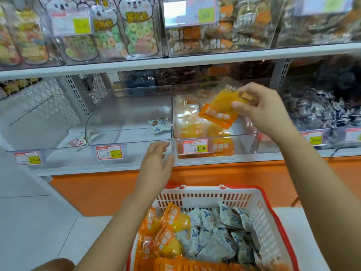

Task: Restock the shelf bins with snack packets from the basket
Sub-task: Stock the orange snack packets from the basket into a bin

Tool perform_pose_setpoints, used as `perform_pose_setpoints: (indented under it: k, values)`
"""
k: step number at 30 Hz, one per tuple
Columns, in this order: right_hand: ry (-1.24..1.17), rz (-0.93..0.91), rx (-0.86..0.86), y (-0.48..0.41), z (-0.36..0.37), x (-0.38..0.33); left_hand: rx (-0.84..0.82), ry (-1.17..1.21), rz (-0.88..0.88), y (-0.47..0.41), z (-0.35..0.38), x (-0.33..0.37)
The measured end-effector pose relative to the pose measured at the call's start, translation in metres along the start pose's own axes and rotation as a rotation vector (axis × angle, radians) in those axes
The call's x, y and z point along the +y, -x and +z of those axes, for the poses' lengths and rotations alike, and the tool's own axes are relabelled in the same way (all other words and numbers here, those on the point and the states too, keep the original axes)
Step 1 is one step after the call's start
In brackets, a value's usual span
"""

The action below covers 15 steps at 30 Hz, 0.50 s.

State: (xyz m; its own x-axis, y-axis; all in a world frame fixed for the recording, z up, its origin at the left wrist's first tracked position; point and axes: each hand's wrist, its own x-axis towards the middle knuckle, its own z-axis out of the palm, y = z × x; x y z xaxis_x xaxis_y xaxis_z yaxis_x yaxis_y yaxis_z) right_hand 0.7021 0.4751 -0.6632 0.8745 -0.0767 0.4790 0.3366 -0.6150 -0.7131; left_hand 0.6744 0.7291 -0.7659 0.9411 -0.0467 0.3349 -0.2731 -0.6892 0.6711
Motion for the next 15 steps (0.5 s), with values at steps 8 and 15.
perform_pose_setpoints:
  k: [8, 15]
  values:
    - [0.428, 0.143, -0.200, -0.045, 0.016, 0.043, -0.069, -0.055, 0.016, -0.012, 0.025, -0.001]
    - [0.429, 0.299, -0.406, -0.035, 0.055, 0.077, -0.047, -0.024, 0.044, -0.012, 0.028, -0.011]
